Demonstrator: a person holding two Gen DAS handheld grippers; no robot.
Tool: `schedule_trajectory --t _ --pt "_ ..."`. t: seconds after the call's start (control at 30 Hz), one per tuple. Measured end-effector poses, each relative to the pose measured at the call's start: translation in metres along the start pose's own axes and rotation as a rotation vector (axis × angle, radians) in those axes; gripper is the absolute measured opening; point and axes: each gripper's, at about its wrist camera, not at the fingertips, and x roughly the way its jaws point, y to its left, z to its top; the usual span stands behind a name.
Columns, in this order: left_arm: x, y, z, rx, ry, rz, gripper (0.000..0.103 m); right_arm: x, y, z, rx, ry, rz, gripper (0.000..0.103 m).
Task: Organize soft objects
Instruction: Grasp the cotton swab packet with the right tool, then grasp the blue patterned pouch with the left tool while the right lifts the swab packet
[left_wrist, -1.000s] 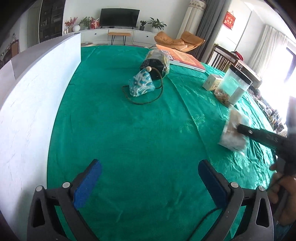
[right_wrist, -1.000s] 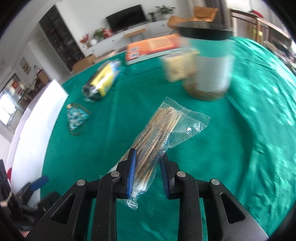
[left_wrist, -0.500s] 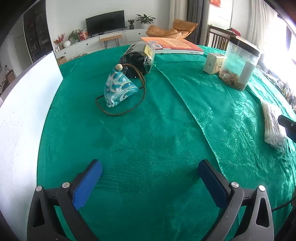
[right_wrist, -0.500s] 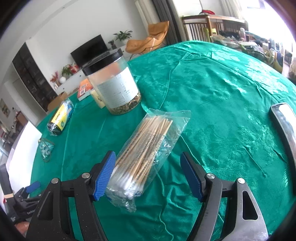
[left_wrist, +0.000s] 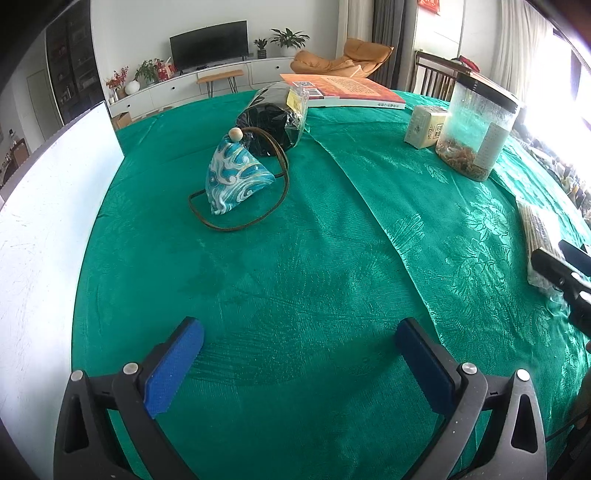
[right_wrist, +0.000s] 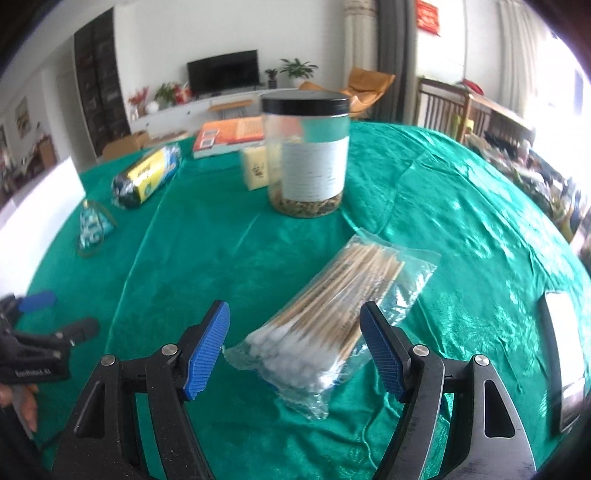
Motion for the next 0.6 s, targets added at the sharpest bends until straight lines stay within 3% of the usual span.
schedule_trajectory --t 0.17,0.37,0.5,0.6 --pt "0.000 0.000 0.000 0.000 0.000 0.000 0.103 0.007 0.011 -0.003 -0.066 0.026 -0.045 0.079" --pt "-0.003 0.006 0.009 -0.002 0.031 -0.022 0.103 0.006 -0.004 -0.004 0.009 0.024 -0.018 0.078" --pt "-0.015 0.026 0.040 -0.095 -0.056 0.023 0.103 0.004 -0.015 -0.003 0.072 0.012 0.012 0.078" --pt "0.007 0.030 0.067 -0.102 -0.011 0.060 0.103 0.002 -0.023 -0.003 0.125 0.005 0.058 0.079"
